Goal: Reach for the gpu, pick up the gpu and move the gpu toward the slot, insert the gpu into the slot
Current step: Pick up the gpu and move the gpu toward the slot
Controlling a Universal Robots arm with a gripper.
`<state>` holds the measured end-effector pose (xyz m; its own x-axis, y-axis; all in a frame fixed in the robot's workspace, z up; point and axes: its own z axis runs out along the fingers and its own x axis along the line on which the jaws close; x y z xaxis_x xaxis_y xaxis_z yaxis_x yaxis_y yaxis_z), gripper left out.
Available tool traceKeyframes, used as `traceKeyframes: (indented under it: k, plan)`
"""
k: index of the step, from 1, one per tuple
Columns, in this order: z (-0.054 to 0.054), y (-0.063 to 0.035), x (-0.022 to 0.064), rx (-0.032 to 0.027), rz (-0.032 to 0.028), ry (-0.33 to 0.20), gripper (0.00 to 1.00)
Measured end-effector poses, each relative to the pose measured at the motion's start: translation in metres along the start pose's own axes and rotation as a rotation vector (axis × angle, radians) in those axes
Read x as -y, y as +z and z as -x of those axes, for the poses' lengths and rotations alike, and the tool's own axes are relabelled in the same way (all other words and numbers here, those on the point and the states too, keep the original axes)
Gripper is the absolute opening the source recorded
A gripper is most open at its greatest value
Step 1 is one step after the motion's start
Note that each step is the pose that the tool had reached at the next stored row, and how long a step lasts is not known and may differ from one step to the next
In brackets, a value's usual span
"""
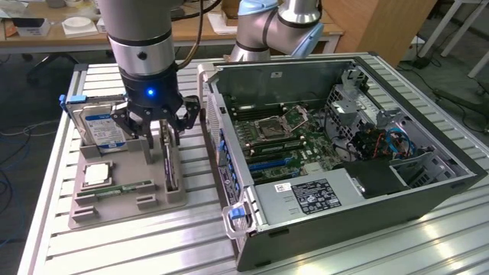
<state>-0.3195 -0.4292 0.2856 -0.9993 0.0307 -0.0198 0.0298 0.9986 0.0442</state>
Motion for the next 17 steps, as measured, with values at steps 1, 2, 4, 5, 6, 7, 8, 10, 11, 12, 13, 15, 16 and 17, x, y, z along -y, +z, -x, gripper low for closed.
traceKeyframes:
  k: [1, 2, 4, 5, 6, 7, 8, 10, 11, 12, 13, 15, 16, 17]
  plan:
    - [0.0, 0.0018, -0.0002, -0.0001, 0.0001, -0.002, 0.53]
    - [0.0, 0.0036, -0.0003, -0.0002, 0.0, -0.004, 0.53]
    - [0.0, 0.0073, -0.0004, -0.0002, 0.0002, -0.006, 0.53]
    - [0.0, 0.009, -0.0003, -0.0003, 0.0003, -0.007, 0.53]
    - [0.0, 0.0104, -0.0003, -0.0003, 0.0007, -0.008, 0.53]
    - [0.0, 0.0116, -0.0002, -0.0004, 0.0011, -0.01, 0.53]
    - [0.0, 0.013, -0.0002, -0.0006, 0.0014, -0.013, 0.53]
    - [0.0, 0.0157, -0.0001, -0.001, 0.0018, -0.022, 0.53]
    - [0.0, 0.0168, 0.0, -0.0017, 0.0021, -0.037, 0.53]
    - [0.0, 0.0179, 0.0, -0.0023, 0.0023, -0.052, 0.53]
    - [0.0, 0.0192, 0.0, -0.0028, 0.0025, -0.063, 0.53]
    - [-0.001, 0.0229, -0.0008, -0.0032, 0.0026, -0.07, 0.53]
    - [-0.001, 0.0247, -0.0011, -0.0032, 0.0026, -0.07, 0.53]
    - [-0.001, 0.0265, -0.0015, -0.0032, 0.0027, -0.069, 0.53]
